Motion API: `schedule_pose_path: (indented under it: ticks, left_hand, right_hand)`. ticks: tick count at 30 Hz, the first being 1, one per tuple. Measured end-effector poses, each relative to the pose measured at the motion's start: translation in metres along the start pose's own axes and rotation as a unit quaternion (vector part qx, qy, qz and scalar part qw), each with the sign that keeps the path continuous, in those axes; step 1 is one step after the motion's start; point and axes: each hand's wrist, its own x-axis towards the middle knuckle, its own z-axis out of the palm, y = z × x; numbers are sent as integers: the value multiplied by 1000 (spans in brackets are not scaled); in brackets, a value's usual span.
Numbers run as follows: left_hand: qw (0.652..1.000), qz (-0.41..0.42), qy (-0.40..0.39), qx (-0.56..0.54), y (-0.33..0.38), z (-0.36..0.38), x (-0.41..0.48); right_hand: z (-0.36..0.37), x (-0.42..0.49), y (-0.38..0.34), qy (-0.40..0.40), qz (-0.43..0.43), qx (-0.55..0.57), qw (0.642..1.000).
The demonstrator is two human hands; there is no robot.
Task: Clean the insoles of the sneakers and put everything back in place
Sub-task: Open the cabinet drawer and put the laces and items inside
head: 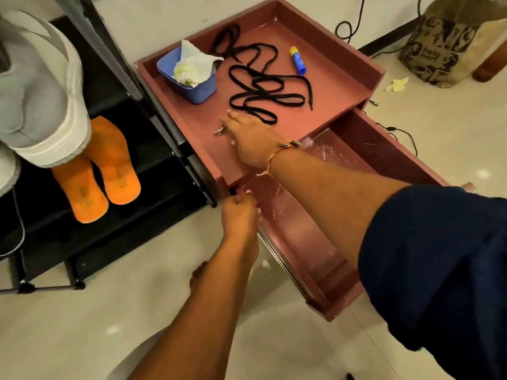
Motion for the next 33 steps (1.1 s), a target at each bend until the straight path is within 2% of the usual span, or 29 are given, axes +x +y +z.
schedule_pose_path:
  ticks: [5,10,15,20,26,33]
  left_hand:
    - [1000,-11,-20,5,3,-7,2]
    - [1000,-18,-16,0,7,-6,3]
    - [999,-41,-14,10,6,-2,2]
    - [998,-26,-29,57,3,5,-3]
    - [993,-15,-41,110,-4,13,-4]
    - [992,-25,-41,121,-7,12,-1]
  right_hand:
    - [9,31,3,-33,-26,-65,997]
    - [10,28,8,2,-42,-79,996]
    - [5,-28,16,36,24,16,999]
    - [2,-117,33,86,130,131,979]
    - [55,-173,43,-62,260,158,951]
    - [96,-169,43,-118,291,191,930]
